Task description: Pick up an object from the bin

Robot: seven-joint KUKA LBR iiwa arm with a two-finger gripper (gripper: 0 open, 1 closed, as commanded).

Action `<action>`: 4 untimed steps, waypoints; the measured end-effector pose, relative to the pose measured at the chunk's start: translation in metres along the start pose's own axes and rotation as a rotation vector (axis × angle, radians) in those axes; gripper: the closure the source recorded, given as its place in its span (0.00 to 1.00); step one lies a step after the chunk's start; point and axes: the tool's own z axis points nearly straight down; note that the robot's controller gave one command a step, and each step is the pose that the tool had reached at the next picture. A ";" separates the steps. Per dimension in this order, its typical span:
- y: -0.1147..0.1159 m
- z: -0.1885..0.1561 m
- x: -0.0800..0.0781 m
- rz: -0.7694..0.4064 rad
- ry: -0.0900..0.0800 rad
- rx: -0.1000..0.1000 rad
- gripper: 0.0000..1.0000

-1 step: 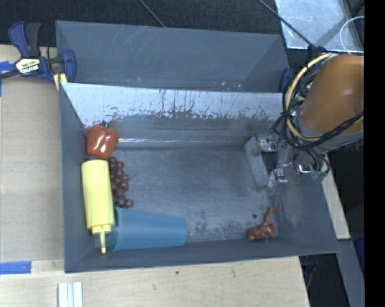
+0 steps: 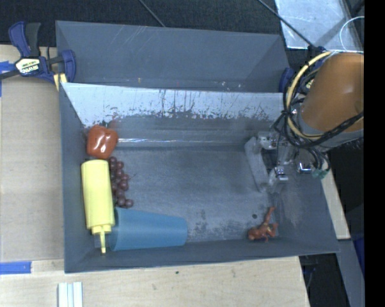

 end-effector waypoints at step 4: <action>-0.032 0.085 -0.053 -1.036 -0.022 -0.002 0.00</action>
Offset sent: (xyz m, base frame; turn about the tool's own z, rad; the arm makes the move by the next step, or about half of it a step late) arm 0.0312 -0.0321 -0.0316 -0.4862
